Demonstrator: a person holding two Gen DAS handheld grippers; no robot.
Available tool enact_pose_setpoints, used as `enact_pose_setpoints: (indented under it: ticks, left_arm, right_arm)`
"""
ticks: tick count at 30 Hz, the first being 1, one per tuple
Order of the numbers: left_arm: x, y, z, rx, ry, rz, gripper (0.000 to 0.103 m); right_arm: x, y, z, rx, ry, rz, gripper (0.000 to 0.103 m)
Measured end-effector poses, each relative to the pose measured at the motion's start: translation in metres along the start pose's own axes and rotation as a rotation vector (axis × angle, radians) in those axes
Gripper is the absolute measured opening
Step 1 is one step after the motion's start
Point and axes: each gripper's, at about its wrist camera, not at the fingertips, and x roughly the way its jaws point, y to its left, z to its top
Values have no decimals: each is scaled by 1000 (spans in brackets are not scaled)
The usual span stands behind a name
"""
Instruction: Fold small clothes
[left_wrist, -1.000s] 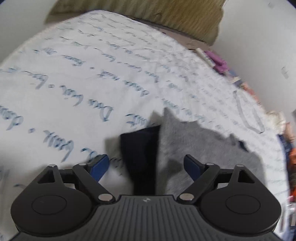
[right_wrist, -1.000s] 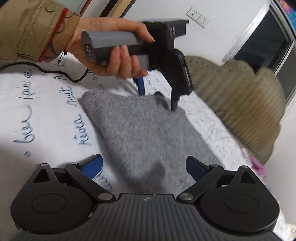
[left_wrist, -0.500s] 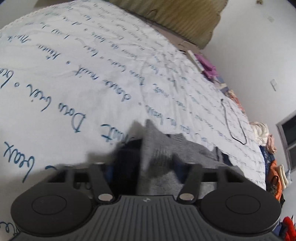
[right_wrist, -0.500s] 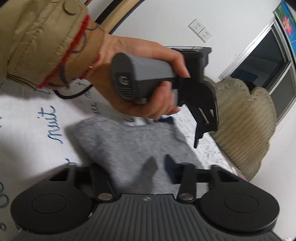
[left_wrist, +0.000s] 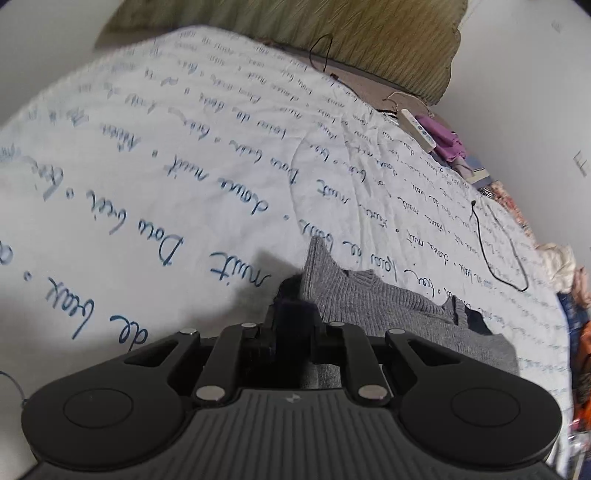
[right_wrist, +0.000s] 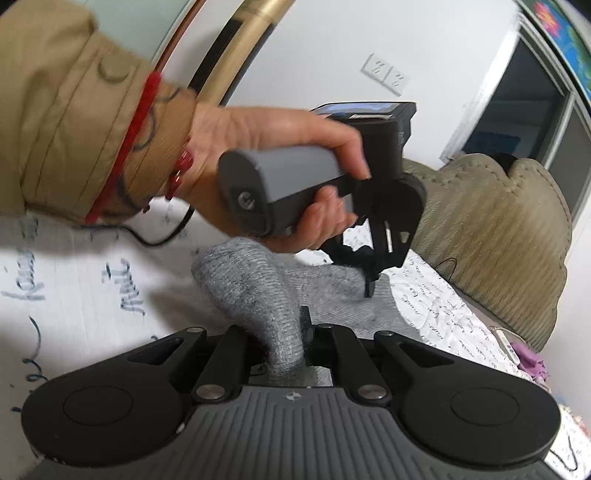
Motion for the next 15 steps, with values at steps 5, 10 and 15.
enact_pose_setpoints:
  ticks: [5,10,15]
  left_arm:
    - [-16,-32,0,68,-42,52,13]
    - [-29,-64,-1,129,-81,83,13]
    - [-39,-94,-3,176,-118,104,13]
  right_arm:
    - [-26,-19,-6,52,-29,-22,8]
    - [-48,-37,-17,107,-40,-38,7]
    - [-69,-51,-27,161,-59,-56,7]
